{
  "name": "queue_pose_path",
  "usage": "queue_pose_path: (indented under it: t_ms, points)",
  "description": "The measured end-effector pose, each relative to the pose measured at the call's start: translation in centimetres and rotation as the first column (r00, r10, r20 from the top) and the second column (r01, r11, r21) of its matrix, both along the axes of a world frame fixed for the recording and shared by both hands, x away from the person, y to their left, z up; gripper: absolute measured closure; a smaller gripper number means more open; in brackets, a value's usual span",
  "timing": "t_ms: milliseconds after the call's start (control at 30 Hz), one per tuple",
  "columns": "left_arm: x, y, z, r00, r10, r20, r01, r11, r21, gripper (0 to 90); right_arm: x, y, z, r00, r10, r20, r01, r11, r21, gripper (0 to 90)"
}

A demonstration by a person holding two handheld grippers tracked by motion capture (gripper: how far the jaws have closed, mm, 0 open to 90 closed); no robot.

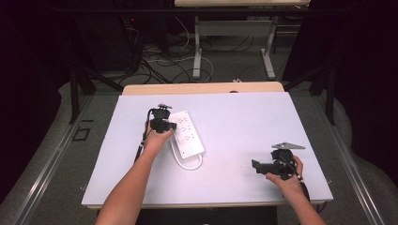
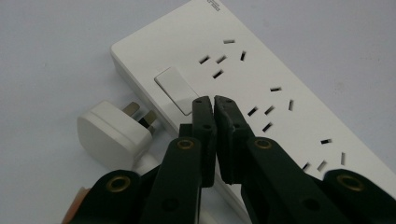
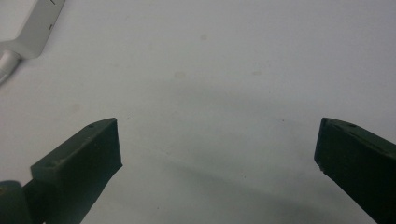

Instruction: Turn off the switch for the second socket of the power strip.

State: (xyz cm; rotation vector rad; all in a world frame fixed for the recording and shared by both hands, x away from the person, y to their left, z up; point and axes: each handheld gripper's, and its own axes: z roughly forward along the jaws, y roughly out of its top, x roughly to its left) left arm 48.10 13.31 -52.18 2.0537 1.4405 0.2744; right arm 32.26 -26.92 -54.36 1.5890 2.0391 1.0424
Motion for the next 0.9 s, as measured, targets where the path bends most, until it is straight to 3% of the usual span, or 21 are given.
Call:
queue_pose_path:
  t_ms: [900]
  points:
    - [0.0,-0.04,-0.25,1.0,-0.003,0.007,0.002,0.9999,0.017,90.0,0.02,0.05,-0.04,1.0,0.0,-0.005,0.0,1.0,0.005,0.0]
